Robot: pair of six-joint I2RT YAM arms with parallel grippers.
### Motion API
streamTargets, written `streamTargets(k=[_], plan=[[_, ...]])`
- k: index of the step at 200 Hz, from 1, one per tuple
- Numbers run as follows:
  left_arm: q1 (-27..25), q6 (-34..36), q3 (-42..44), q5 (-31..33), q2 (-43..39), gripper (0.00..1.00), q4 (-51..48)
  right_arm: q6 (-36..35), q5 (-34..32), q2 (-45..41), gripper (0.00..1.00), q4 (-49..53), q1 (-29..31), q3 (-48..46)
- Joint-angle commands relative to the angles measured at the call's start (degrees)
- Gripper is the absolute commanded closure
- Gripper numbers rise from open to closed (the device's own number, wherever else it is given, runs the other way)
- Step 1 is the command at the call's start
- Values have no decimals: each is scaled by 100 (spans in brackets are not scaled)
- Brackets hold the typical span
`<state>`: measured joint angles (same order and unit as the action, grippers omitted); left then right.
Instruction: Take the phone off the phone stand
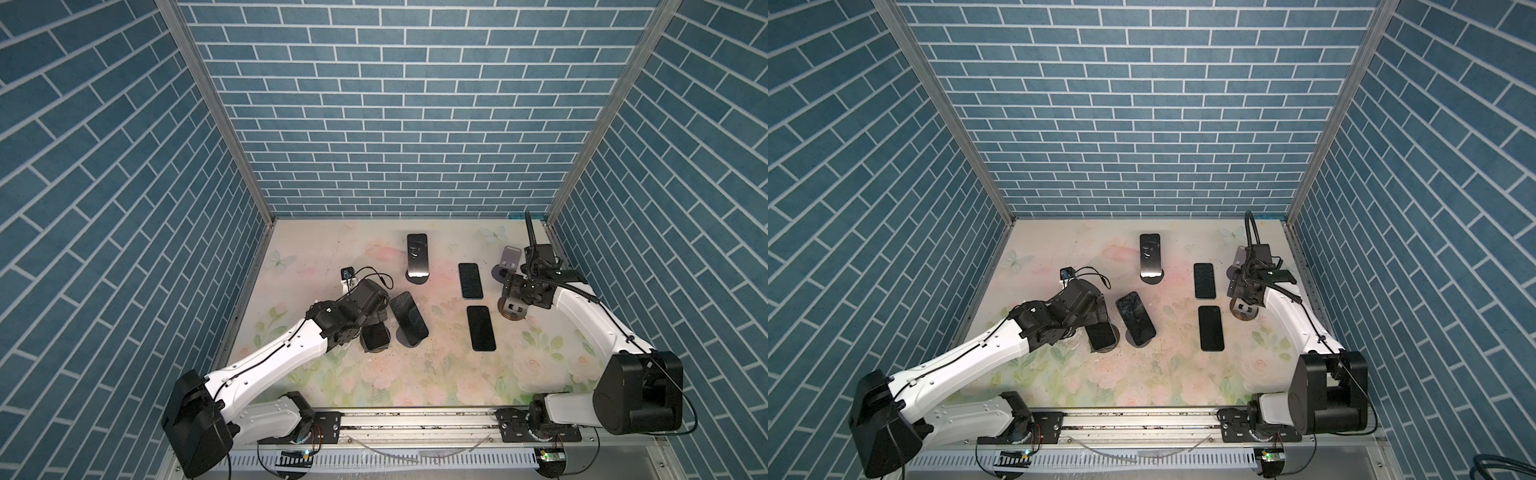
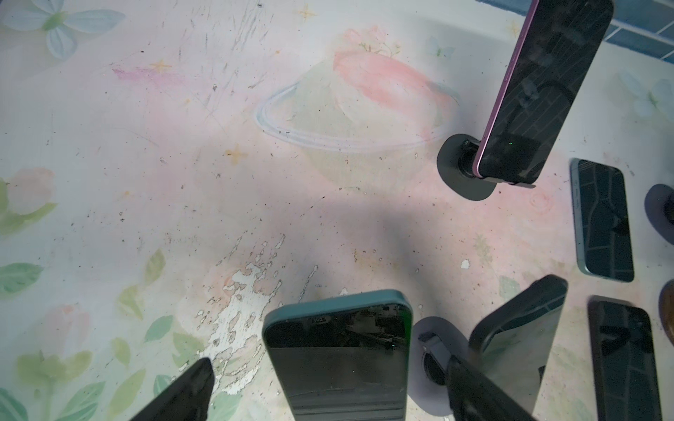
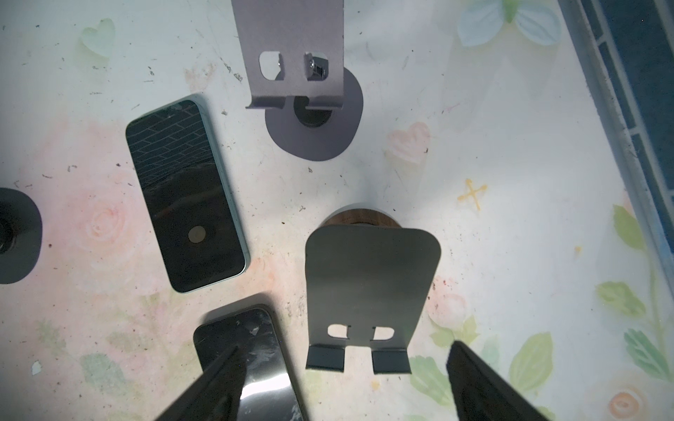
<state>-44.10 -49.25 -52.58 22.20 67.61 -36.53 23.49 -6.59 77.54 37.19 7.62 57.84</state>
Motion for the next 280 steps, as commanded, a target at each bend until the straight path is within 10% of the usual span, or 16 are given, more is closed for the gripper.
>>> streamTargets(k=[1, 151, 280], plan=[[141, -25, 66, -97, 85, 0, 199, -134, -35, -200, 12, 47, 21, -194], [472, 50, 151, -409, 667, 10, 541, -66, 9, -118, 12, 78, 21, -247], [499, 439, 274, -452, 419, 50, 683, -28, 5, -160, 12, 78, 21, -340]])
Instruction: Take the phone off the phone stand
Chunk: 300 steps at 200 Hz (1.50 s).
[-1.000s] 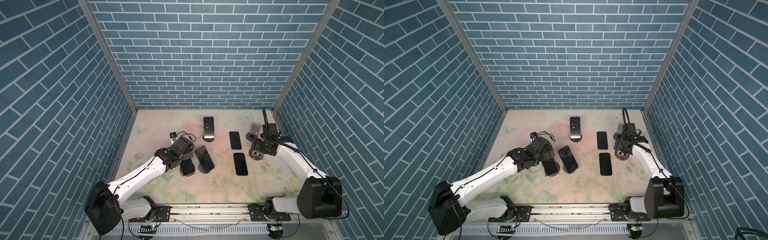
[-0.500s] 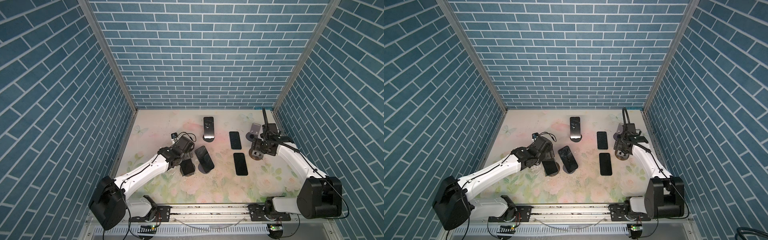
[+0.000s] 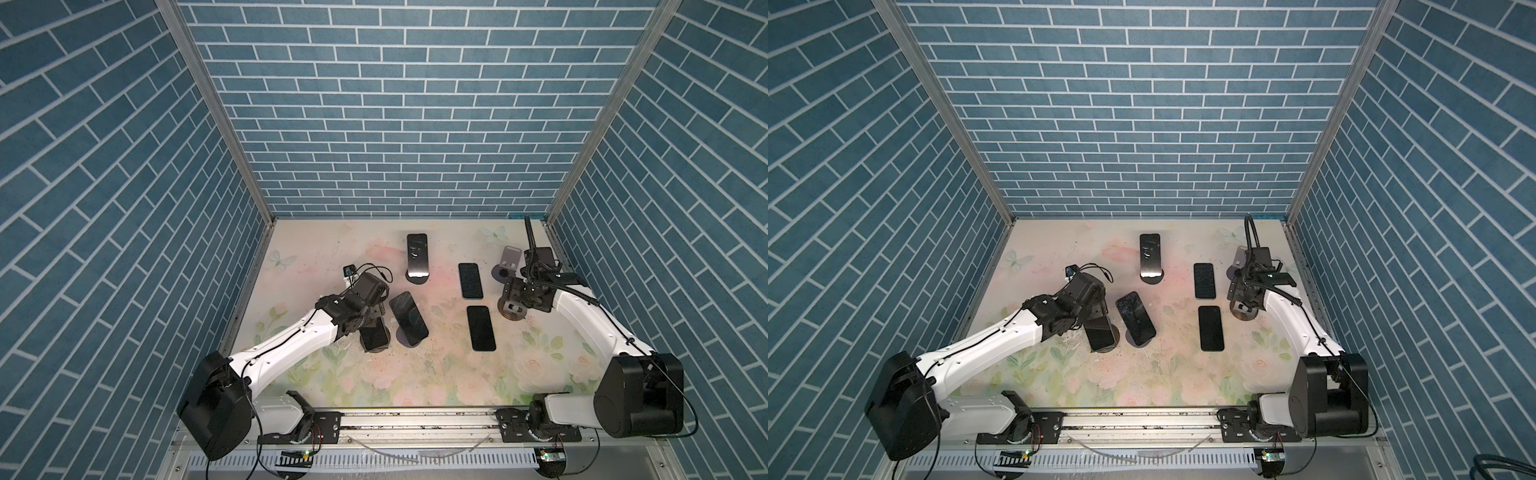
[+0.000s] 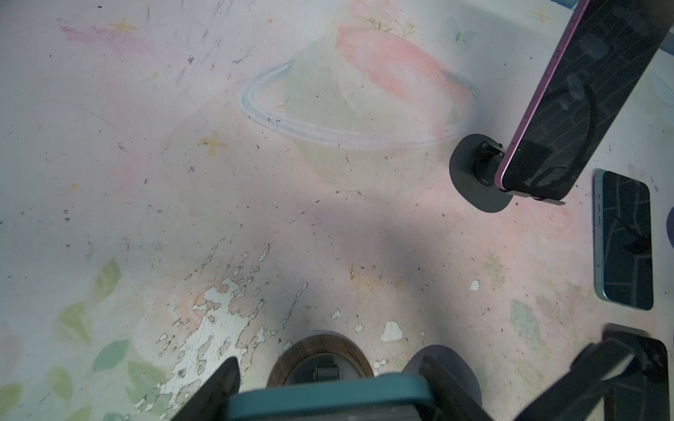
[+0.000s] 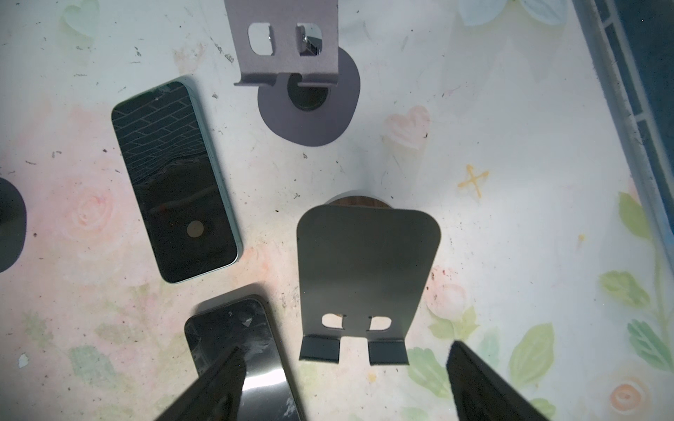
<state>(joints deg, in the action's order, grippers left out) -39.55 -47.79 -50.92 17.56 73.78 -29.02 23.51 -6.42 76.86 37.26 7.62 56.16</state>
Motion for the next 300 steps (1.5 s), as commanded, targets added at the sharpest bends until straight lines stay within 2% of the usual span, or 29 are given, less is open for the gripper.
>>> streamTargets(k=[1, 36, 107, 163, 207, 249, 300], plan=[[44, 308, 108, 15, -210, 50, -69, -30, -15, -92, 12, 71, 21, -173], [44, 668, 99, 53, -577, 54, -119, -22, -8, -75, 12, 30, 21, -202], [53, 1194, -114, 327, -1169, 56, -703, -4, 77, -13, 12, -18, 22, -166], [217, 1395, -292, 716, -1586, 56, -1273, -4, 87, -48, 12, -30, 21, -193], [439, 1446, -253, 790, -1844, 56, -1527, 14, 105, -48, 12, -43, 21, -202], [627, 1548, -122, 716, -1902, 56, -1547, 31, 192, -78, 13, 1, 21, -99], [1050, 1580, 205, 354, -1584, 56, -1325, 34, 195, -189, 13, 59, 21, 15]])
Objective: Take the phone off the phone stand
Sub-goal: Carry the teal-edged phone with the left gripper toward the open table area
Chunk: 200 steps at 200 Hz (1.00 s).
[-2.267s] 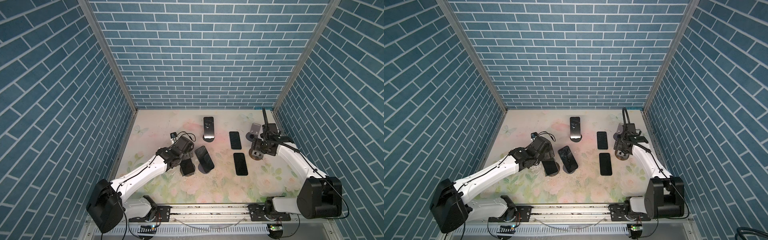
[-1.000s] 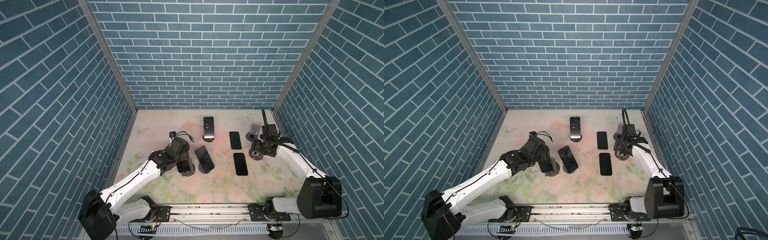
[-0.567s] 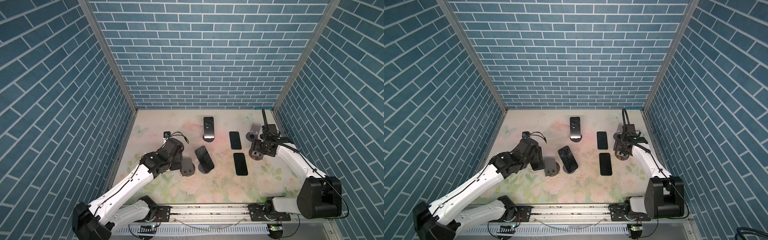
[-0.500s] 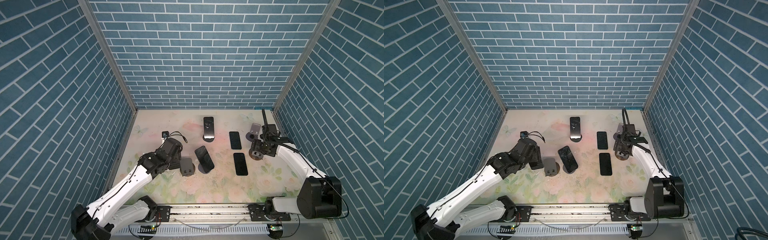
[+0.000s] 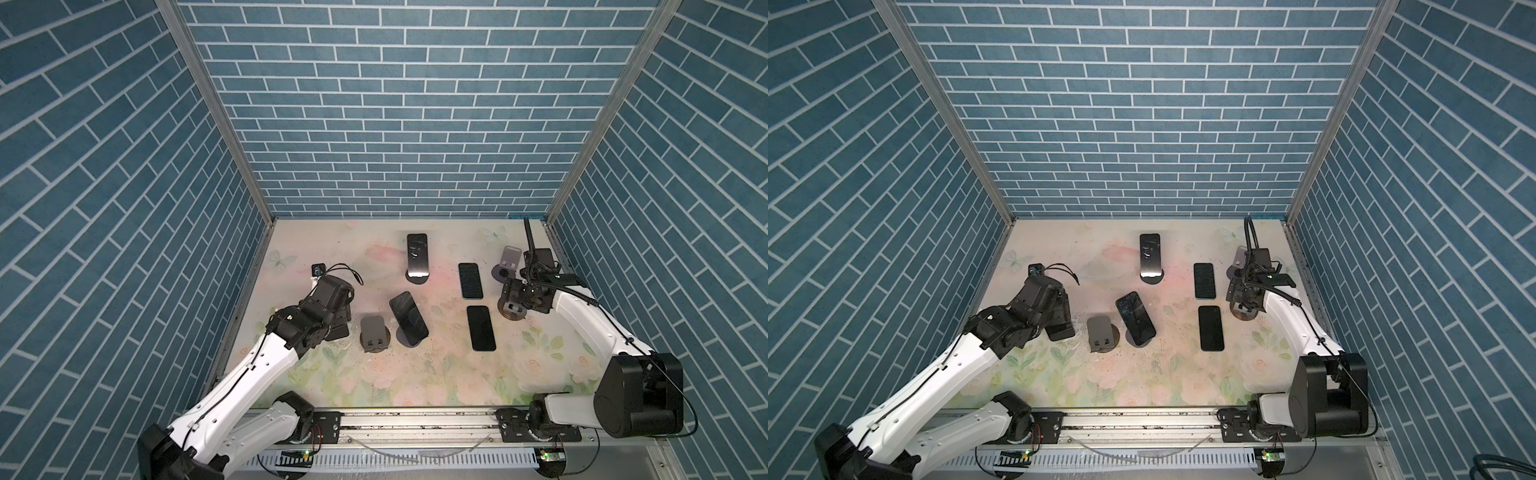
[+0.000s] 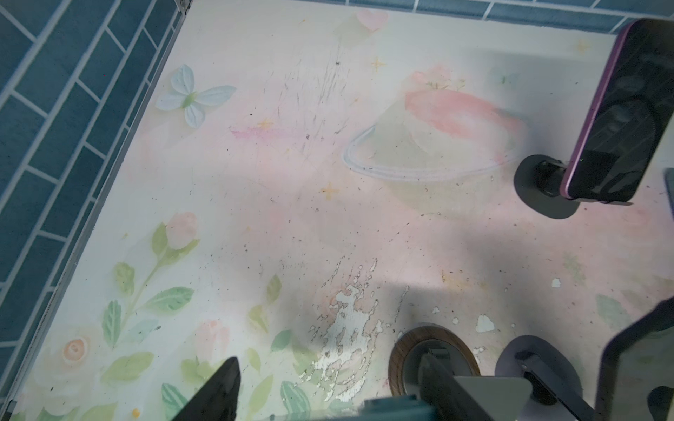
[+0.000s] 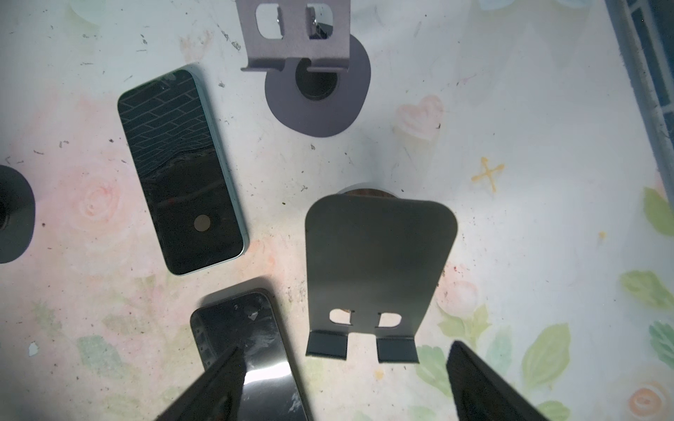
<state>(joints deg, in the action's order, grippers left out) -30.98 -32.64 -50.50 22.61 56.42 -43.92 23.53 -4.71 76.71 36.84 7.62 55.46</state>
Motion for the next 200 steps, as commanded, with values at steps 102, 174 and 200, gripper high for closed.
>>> streamTargets(k=[102, 174, 200], plan=[[1077, 540, 424, -764, 1124, 58, 901, 160, 241, -340, 13, 173, 25, 261], [1485, 946, -82, -957, 2523, 58, 1184, 240, 357, -690, 12, 216, 34, 401], [1558, 1058, -311, -1052, 3014, 61, 1315, 231, 327, -769, 12, 297, 29, 438]])
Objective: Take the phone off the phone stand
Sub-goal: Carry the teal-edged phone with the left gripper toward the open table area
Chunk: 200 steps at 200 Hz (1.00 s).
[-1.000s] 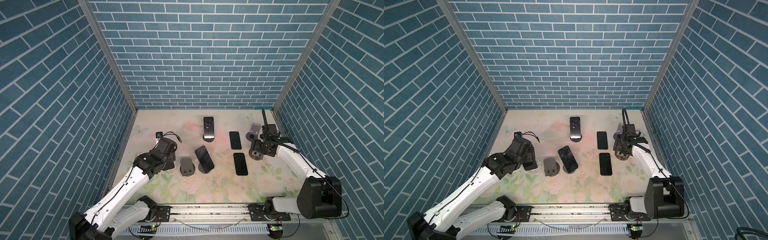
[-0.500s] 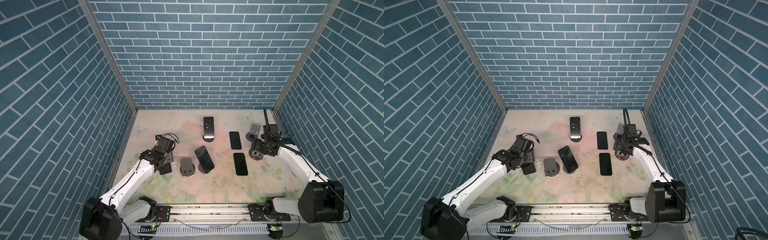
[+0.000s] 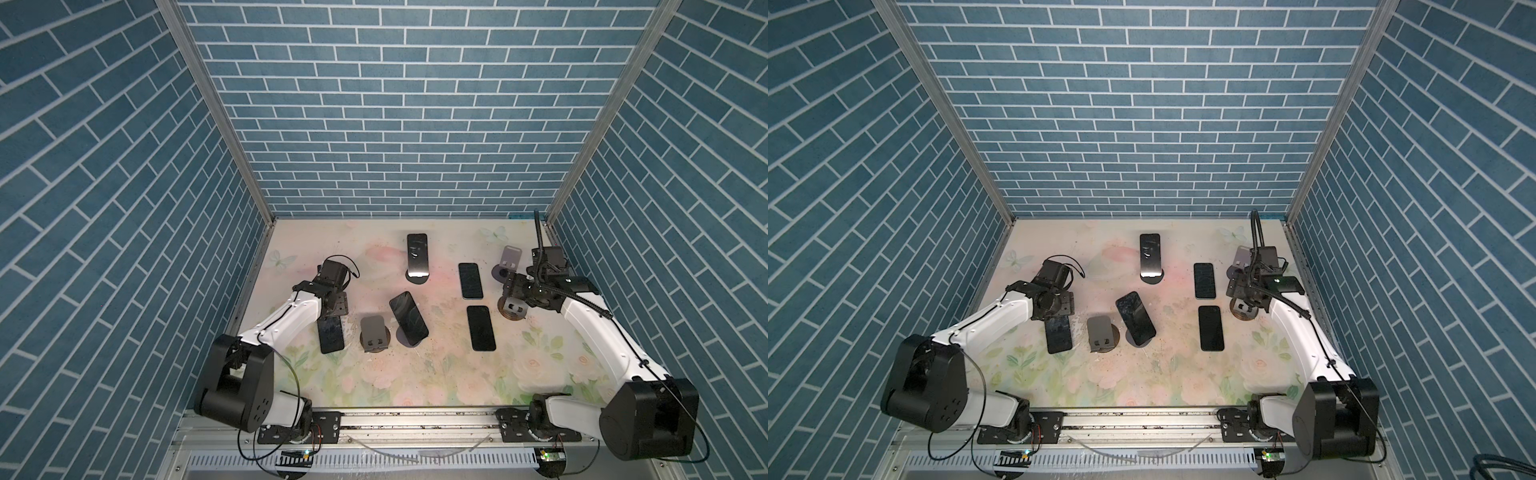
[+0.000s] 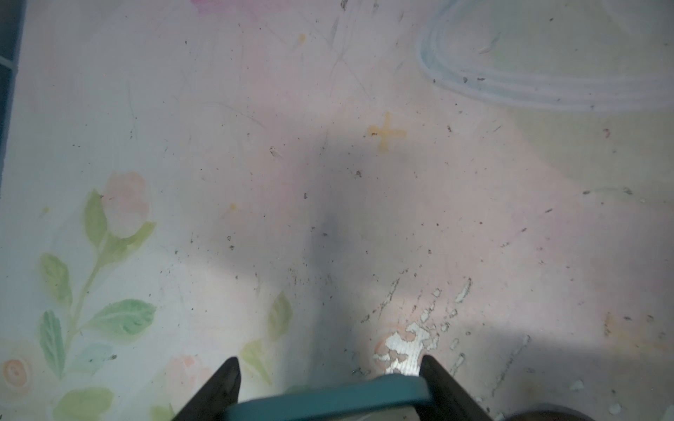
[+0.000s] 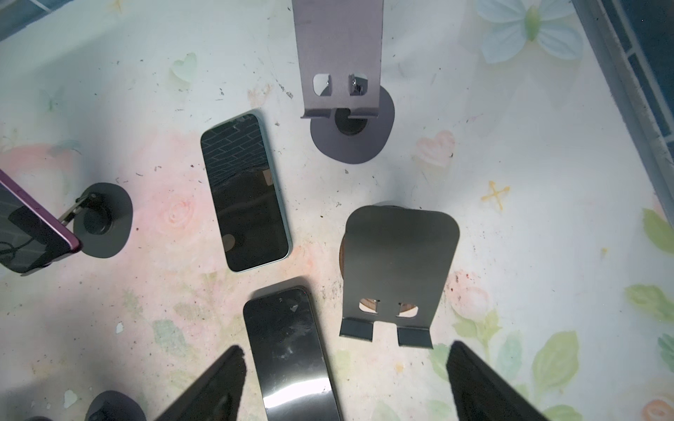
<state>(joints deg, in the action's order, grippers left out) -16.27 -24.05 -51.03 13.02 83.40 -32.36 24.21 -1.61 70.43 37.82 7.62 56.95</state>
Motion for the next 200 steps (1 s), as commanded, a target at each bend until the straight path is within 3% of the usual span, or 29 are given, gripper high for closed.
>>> streamTargets(k=[1, 100, 200], plan=[[88, 203, -263, -95, 330, 61, 164, 163, 14, -147, 12, 199, 29, 290], [177, 657, -1195, -392, 1720, 63, 177, 137, -137, -267, 13, 283, 29, 203], [186, 832, -1417, -542, 2329, 60, 244, 128, -161, -267, 13, 300, 29, 178]])
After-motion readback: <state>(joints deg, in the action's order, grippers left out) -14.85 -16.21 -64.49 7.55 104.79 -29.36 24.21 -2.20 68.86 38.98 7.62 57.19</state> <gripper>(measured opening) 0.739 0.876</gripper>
